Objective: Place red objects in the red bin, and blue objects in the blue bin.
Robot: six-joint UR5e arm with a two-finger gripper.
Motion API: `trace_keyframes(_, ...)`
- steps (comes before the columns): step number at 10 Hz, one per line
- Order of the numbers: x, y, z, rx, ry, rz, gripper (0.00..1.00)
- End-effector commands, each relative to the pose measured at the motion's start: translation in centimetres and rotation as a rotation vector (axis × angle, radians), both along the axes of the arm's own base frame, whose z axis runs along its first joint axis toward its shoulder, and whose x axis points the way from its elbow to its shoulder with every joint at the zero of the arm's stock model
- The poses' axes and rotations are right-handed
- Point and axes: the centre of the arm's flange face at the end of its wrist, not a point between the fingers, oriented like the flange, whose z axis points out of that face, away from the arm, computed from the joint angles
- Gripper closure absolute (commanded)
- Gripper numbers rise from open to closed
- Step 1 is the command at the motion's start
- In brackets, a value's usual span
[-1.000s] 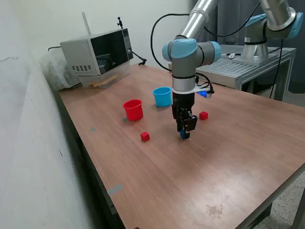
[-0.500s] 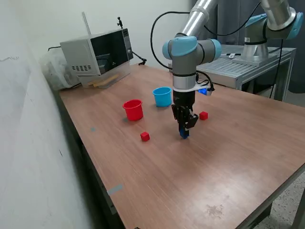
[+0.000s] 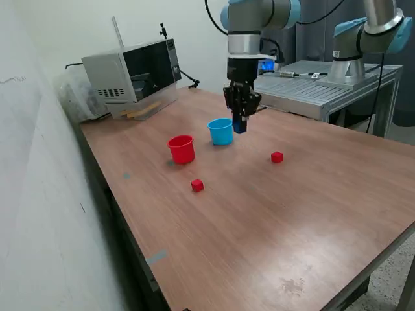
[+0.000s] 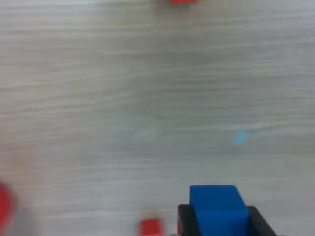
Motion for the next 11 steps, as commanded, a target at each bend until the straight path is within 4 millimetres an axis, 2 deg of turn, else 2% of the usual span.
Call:
trace_keyframes(1,3.8,17.6,3.3,0.016,-0.015,-0.191,1.00)
trace_keyframes(2,4.5,21.7,2.5,0.016,-0.034,-0.238,1.00)
trace_keyframes(3,5.0,24.4,2.0,0.020,-0.044,-0.263,1.00)
trace_keyframes(5,6.1,27.1,0.9,0.018,-0.069,-0.282,1.00)
trace_keyframes(7,7.4,26.6,-1.4,0.001,-0.111,-0.280,1.00)
trace_keyframes(9,8.3,25.2,-3.1,-0.007,-0.133,-0.264,1.00)
trace_keyframes(11,8.6,23.1,-3.7,-0.007,-0.142,-0.233,1.00)
